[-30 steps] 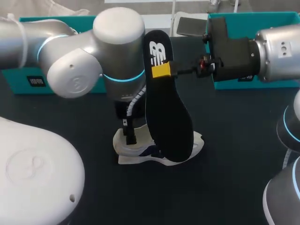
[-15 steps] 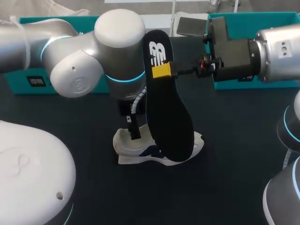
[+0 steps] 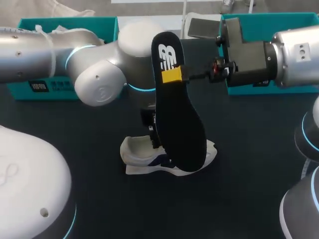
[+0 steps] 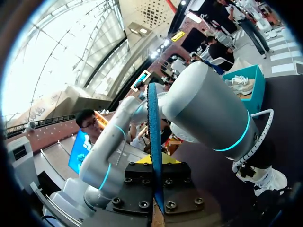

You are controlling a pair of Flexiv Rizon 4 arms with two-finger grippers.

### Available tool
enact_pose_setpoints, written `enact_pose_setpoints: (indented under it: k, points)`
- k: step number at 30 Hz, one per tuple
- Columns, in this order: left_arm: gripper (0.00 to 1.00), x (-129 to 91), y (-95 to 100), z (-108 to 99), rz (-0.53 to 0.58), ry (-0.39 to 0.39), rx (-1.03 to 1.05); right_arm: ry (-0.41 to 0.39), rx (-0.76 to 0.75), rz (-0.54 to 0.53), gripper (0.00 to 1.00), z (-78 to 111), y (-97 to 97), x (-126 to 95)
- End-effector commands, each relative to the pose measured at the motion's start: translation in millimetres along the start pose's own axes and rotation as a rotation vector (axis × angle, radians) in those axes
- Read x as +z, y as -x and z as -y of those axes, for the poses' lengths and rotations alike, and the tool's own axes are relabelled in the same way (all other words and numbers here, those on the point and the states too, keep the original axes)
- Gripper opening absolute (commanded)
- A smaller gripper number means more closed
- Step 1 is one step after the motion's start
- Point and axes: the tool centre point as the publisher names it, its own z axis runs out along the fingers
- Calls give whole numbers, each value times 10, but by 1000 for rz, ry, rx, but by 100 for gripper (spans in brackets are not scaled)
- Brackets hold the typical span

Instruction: Take the shoe out of the shoebox, open the shoe tongue, remove and reinsert the insole, then place the shoe into the shoebox

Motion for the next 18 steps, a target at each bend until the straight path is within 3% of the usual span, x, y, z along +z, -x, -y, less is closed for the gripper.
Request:
enact_pose_setpoints:
  k: [1,4,5,7,9,10,12,18]
  points:
    - [74,154,-52,104,-3,14,4,0,2,5,0,-6,-5,42]
    - [69,191,-73,95,-13,18,3,0,2,5,0,-6,-5,42]
    - [63,200,-77,92,-17,19,2,0,2,5,0,-6,-5,42]
    - [44,222,-76,85,-24,21,-1,0,2,5,0,-6,-5,42]
    - [31,235,-73,83,-28,18,-9,0,2,5,0,-6,-5,42]
    - [18,236,-72,83,-31,16,-9,0,2,5,0,-6,-5,42]
    - [0,237,-71,84,-32,14,-10,0,2,5,0,-6,-5,42]
    - [0,243,-75,93,-71,18,24,0,2,5,0,-6,-5,42]
